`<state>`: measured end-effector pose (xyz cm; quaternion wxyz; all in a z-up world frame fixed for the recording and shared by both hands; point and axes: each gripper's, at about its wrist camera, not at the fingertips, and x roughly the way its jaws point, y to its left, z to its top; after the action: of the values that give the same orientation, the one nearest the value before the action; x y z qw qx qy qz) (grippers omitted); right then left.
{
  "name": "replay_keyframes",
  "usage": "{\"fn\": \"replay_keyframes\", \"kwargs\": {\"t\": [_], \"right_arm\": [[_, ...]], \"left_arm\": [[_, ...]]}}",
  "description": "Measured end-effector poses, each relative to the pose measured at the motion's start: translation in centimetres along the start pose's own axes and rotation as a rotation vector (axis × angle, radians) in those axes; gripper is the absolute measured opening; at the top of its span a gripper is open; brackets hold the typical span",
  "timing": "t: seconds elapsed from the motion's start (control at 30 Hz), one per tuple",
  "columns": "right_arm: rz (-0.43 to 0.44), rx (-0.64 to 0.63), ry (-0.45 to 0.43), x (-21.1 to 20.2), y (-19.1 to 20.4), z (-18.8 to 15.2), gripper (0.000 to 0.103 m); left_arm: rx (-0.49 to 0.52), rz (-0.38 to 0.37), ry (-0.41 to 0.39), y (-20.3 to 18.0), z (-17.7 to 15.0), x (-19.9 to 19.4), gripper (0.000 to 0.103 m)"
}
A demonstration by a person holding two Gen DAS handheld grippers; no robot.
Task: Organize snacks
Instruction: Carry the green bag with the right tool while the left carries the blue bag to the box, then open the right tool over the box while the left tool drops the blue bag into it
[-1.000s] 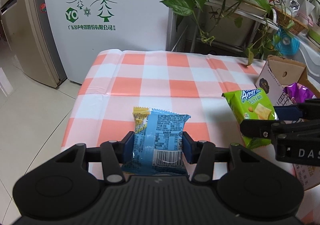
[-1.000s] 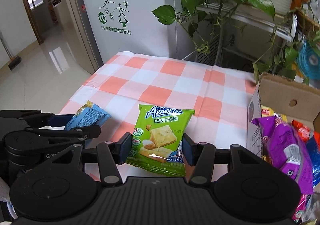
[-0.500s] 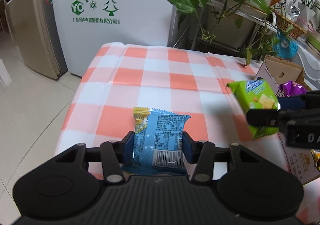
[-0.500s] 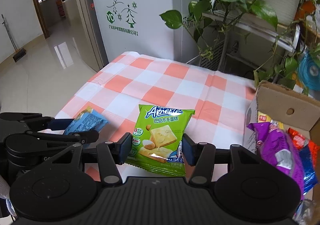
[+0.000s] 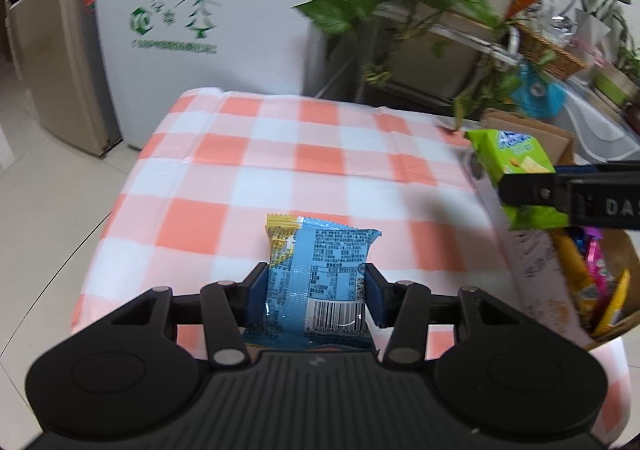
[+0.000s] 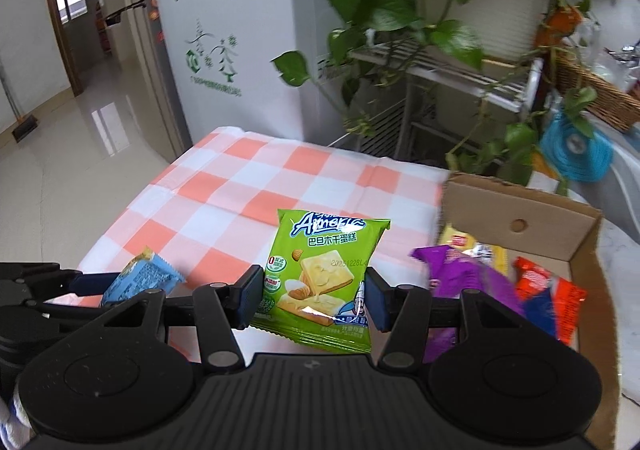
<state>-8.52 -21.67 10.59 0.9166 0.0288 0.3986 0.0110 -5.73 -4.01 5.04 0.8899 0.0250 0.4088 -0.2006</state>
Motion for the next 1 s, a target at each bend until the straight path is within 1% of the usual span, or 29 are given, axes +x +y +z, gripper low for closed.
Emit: {"fn": "replay_keyframes", "kwargs": {"t": [0.27, 0.43, 0.77, 1.0], "right_arm": [[-0.009, 0.061, -0.041, -2.7, -3.8, 0.0, 0.060], [-0.027, 0.111, -0.050, -3.9, -6.5, -0.3, 0.060], [-0.084, 0.195, -0.063, -4.9, -10.6, -1.0, 0.060], [-0.125, 0.240, -0.069, -5.2, -12.3, -0.9, 0.060]], "left_arm": [[0.058, -0.090, -0.022, -5.2, 1.0, -0.9, 0.048], [0.094, -0.144, -0.031, -8.5, 1.4, -1.2, 0.048], [0.160, -0.222, -0.021, -14.6, 1.6, -1.0, 0.048], [0.194, -0.278, -0.026, -18.2, 2.1, -0.5, 0.048]]}}
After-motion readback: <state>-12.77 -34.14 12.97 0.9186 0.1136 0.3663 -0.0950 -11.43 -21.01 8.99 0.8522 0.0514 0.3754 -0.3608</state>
